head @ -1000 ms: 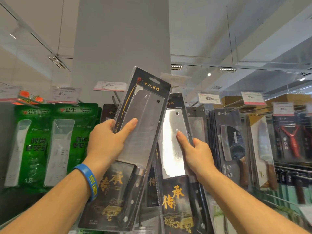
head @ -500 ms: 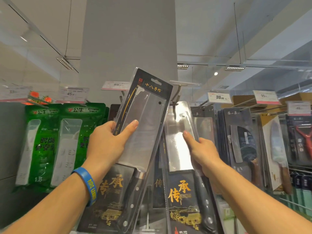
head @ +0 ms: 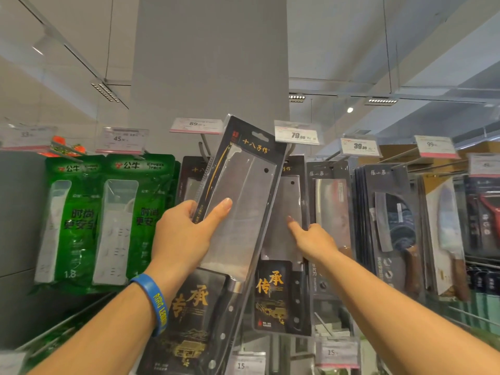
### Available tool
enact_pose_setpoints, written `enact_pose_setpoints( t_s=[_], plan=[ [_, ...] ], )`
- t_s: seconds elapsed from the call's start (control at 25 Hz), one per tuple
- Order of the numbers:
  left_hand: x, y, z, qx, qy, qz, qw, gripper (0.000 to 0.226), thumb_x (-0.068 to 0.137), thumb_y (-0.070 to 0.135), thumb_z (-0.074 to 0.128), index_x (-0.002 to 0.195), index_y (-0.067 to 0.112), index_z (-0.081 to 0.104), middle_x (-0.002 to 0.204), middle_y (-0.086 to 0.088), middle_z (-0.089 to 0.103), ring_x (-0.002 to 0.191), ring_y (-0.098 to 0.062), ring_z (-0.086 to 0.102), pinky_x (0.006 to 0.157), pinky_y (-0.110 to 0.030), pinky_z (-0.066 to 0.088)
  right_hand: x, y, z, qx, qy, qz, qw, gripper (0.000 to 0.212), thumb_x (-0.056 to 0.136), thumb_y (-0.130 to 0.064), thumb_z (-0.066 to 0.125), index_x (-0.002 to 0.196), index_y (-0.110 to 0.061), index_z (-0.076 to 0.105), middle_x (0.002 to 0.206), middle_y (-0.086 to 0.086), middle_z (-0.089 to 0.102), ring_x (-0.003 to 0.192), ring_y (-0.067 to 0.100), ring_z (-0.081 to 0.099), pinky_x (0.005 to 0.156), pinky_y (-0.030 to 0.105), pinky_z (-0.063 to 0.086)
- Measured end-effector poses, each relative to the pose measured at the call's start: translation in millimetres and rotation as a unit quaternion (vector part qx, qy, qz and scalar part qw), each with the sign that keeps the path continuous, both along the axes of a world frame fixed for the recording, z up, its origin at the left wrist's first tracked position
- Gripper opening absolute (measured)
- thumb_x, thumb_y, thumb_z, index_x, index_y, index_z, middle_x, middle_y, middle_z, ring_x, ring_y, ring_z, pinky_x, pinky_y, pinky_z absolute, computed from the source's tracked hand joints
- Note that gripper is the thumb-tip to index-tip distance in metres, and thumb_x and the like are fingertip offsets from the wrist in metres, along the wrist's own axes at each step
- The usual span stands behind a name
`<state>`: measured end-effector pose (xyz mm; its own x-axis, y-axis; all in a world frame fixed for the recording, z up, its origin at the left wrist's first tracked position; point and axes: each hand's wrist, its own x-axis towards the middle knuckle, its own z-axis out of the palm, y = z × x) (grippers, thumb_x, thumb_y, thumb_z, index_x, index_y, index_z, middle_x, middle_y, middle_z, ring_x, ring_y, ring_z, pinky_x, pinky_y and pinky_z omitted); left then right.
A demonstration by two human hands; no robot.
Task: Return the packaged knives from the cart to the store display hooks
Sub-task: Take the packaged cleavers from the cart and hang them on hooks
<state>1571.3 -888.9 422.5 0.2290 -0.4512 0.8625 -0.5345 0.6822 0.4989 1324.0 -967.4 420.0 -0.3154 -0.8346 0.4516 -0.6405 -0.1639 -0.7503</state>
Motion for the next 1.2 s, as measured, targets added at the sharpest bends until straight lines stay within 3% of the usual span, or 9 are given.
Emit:
enact_pose_setpoints(
  t_s=[0.24, 0.4, 0.56, 0.64, 0.76, 0.84, 1.0, 1.08, 1.2],
  plan=[
    [-27.0, 0.7, -18.9, -0.005, 0.039, -0.025, 0.999, 0.078, 0.072, 0.077, 0.064, 0.061, 0.005, 0.036, 0.057, -0.008, 0.03, 0.05, -0.017, 0.03, 0.052, -0.038, 0.029, 15.1, 61.2, -15.0, -0.165, -0.14, 0.108, 0.97, 0.05, 0.098, -0.071, 0.036, 0.113, -0.031, 0.063, 0.122, -0.008, 0.067, 0.104, 0.006, 0.061, 0.081, 0.026, 0.045],
    [-51.4, -4.1, -36.7, 0.036, 0.122, -0.139, 0.982, 0.085, 0.07, 0.074, 0.069, 0.075, -0.008, 0.05, 0.062, -0.018, 0.054, 0.055, -0.032, 0.05, 0.057, -0.041, 0.047, 24.3, 98.2, -37.0, -0.146, -0.231, 0.222, 0.936, 0.06, 0.081, -0.076, 0.051, 0.11, -0.027, 0.068, 0.107, -0.009, 0.076, 0.099, 0.01, 0.071, 0.089, 0.034, 0.056],
    [-87.6, 2.3, -53.1, 0.069, 0.19, -0.235, 0.951, 0.051, 0.075, 0.063, 0.074, 0.079, 0.012, 0.069, 0.076, -0.009, 0.073, 0.075, -0.029, 0.072, 0.073, -0.055, 0.058, 20.2, 113.5, -66.2, -0.128, -0.244, 0.254, 0.927, 0.043, 0.08, -0.053, 0.077, 0.112, -0.026, 0.067, 0.097, -0.018, 0.077, 0.081, -0.012, 0.069, 0.06, 0.004, 0.049],
    [-102.9, 4.7, -60.3, 0.086, 0.181, -0.26, 0.945, 0.041, 0.077, 0.058, 0.075, 0.077, 0.018, 0.07, 0.076, -0.003, 0.075, 0.076, -0.024, 0.073, 0.075, -0.053, 0.059, 11.2, 118.3, -77.2, -0.129, -0.286, 0.267, 0.911, 0.029, 0.083, -0.038, 0.08, 0.105, -0.022, 0.071, 0.083, -0.017, 0.078, 0.073, -0.007, 0.072, 0.054, 0.005, 0.049],
    [-113.7, 2.2, -59.6, 0.129, 0.099, -0.253, 0.954, 0.058, 0.079, 0.069, 0.063, 0.081, 0.011, 0.067, 0.076, 0.003, 0.073, 0.074, -0.018, 0.071, 0.076, -0.051, 0.057, -5.5, 118.9, -87.7, -0.151, -0.326, 0.248, 0.9, 0.032, 0.08, -0.034, 0.082, 0.104, -0.014, 0.074, 0.088, -0.001, 0.081, 0.08, 0.011, 0.078, 0.059, 0.015, 0.056],
    [-107.7, -2.1, -38.5, 0.127, 0.028, -0.208, 0.969, 0.068, 0.079, 0.077, 0.048, 0.082, 0.011, 0.065, 0.072, 0.004, 0.069, 0.069, -0.014, 0.067, 0.071, -0.046, 0.057, -18.0, 115.8, -88.4, -0.17, -0.328, 0.226, 0.902, 0.028, 0.08, -0.034, 0.082, 0.097, -0.014, 0.074, 0.081, -0.006, 0.08, 0.072, 0.005, 0.076, 0.054, 0.01, 0.053],
    [-86.8, -7.7, 50.9, -0.112, -0.066, -0.026, 0.991, 0.019, 0.093, 0.042, 0.062, 0.092, 0.023, 0.062, 0.088, 0.009, 0.066, 0.075, -0.009, 0.066, 0.07, -0.034, 0.054, -45.4, 104.9, -83.6, -0.18, -0.312, 0.221, 0.906, 0.032, 0.074, -0.039, 0.083, 0.098, -0.021, 0.075, 0.082, -0.01, 0.079, 0.07, 0.001, 0.074, 0.052, 0.008, 0.051],
    [-84.9, -9.7, 94.6, -0.242, -0.175, 0.104, 0.949, 0.026, 0.089, 0.032, 0.069, 0.111, 0.021, 0.063, 0.114, 0.002, 0.061, 0.096, -0.017, 0.062, 0.081, -0.035, 0.052, -52.0, 98.4, -79.8, -0.17, -0.312, 0.226, 0.907, 0.036, 0.073, -0.041, 0.083, 0.102, -0.022, 0.074, 0.085, -0.009, 0.08, 0.074, 0.004, 0.075, 0.054, 0.011, 0.054],
    [-96.5, -12.4, 138.2, -0.252, -0.37, 0.226, 0.865, 0.036, 0.092, 0.026, 0.065, 0.128, 0.021, 0.061, 0.138, -0.004, 0.055, 0.121, -0.029, 0.053, 0.091, -0.043, 0.05, -57.2, 87.5, -74.1, -0.155, -0.311, 0.225, 0.91, 0.039, 0.074, -0.045, 0.082, 0.104, -0.021, 0.074, 0.085, -0.008, 0.08, 0.073, 0.005, 0.075, 0.053, 0.013, 0.055]
  ],
)
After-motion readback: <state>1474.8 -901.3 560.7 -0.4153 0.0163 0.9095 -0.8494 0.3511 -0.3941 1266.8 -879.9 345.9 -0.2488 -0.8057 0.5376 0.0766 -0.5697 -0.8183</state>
